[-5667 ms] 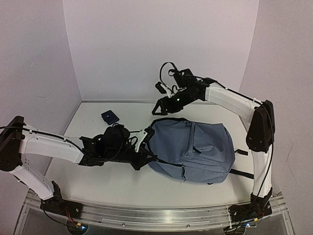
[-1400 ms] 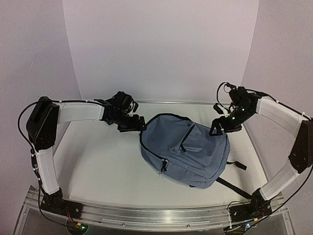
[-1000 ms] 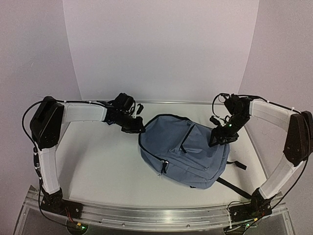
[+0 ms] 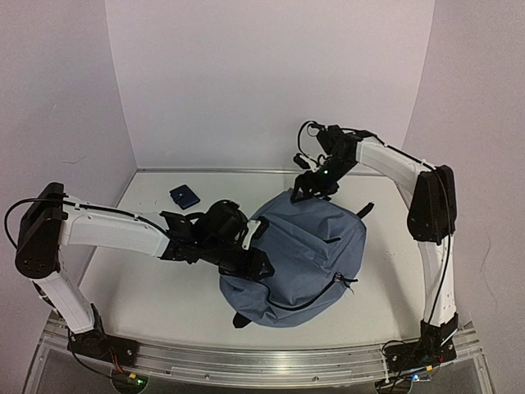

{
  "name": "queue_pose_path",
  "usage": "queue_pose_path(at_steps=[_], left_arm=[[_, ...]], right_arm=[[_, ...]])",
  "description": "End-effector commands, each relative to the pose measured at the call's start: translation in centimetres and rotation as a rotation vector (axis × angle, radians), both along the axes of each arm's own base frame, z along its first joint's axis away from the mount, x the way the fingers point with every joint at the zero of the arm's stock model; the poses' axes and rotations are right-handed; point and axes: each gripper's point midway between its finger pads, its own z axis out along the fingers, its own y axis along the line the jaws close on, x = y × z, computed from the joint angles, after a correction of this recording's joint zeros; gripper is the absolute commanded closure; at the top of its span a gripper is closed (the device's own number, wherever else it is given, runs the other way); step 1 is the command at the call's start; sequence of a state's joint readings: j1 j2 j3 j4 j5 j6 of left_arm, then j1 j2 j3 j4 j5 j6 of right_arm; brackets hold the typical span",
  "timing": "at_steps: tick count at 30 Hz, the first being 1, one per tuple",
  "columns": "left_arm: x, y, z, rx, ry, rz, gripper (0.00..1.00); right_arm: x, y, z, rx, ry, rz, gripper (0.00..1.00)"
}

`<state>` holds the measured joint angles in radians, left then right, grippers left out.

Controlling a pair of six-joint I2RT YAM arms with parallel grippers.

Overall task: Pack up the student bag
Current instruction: Adjust the student bag at the center of the board.

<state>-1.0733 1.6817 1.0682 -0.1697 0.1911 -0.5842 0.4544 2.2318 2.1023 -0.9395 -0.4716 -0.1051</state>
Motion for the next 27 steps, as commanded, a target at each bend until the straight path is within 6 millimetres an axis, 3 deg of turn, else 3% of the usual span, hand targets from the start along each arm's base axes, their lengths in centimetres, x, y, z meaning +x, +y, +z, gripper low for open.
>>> queue_pose_path(at_steps=[1, 6, 9, 11, 16, 22, 24, 27], left_arm=[[1.9, 1.5, 0.5, 0.009, 0.019, 0.121, 0.48], [-0.1, 3.0, -2.5, 0.020, 0.143, 0.157, 0.38], [0.3, 5.4, -5.0, 0.092, 0.194, 0.260, 0.38], [1.8, 6.8, -5.8, 0.094, 0.212, 0.319, 0.38], [10.6, 8.4, -4.8, 0.030, 0.162, 0.404, 0.40], [22.6, 4.6, -2.6, -0.085, 0.107, 0.331, 0.42], [26.2, 3.5, -0.8, -0.096, 0.065, 0.307, 0.42], [28.2, 3.3, 2.8, -0.100, -0.008, 0.283, 0.40]], right_arm=[[0.2, -3.3, 2.4, -0.095, -0.100, -0.016, 0.15], [-0.4, -5.8, -2.5, -0.135, 0.019, -0.029, 0.26], [-2.8, -7.0, -3.9, -0.118, 0.099, -0.016, 0.34], [-5.3, -7.9, -4.7, -0.129, 0.145, 0.010, 0.37], [-11.6, -7.7, -3.2, -0.011, 0.231, 0.068, 0.37], [-19.2, -4.1, -1.8, 0.128, 0.319, 0.233, 0.28], [-20.6, -2.6, -0.5, 0.163, 0.317, 0.284, 0.24], [-19.6, -2.3, 2.8, 0.197, 0.238, 0.274, 0.20]])
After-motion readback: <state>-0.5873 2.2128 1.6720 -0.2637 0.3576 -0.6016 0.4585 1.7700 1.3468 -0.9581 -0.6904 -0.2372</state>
